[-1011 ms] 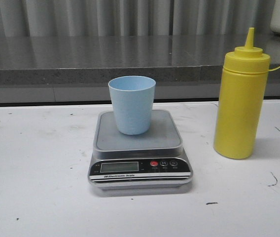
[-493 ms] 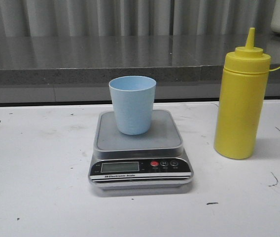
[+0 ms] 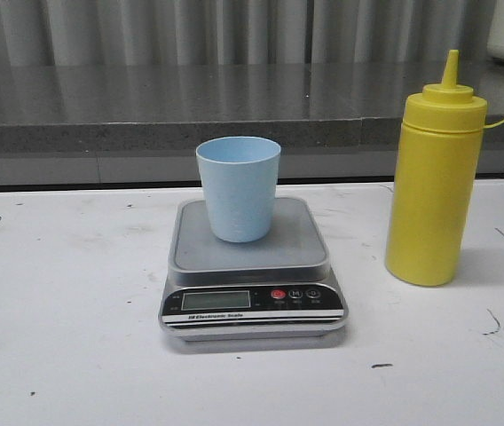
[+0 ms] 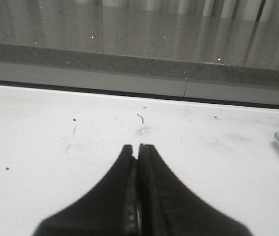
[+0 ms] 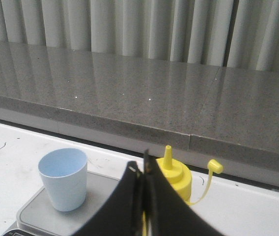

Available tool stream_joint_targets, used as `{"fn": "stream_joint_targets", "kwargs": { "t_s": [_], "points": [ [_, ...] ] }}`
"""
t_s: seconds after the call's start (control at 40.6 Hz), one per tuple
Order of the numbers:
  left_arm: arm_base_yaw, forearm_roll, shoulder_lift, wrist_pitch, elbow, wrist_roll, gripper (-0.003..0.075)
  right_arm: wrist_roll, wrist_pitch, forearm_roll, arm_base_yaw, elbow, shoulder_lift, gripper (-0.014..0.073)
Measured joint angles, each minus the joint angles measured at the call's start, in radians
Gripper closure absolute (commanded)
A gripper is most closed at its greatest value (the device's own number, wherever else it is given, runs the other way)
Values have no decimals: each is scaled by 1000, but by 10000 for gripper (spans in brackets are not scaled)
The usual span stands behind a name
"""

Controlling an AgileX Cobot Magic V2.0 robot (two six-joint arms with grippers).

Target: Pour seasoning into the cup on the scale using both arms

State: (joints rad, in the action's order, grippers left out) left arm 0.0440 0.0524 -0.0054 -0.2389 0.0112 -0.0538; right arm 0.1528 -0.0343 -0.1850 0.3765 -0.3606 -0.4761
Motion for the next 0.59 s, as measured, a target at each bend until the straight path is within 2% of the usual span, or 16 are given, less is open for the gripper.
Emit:
{"fn": "stream_joint_targets", "kwargs": {
  "t_s": [0.148, 0.592],
  "points": [
    [1, 0, 0, 78, -16, 0, 740, 0, 0, 0, 0, 0, 0, 713],
    [1, 0, 0, 94, -16, 0, 740, 0, 0, 0, 0, 0, 0, 713]
  ]
}}
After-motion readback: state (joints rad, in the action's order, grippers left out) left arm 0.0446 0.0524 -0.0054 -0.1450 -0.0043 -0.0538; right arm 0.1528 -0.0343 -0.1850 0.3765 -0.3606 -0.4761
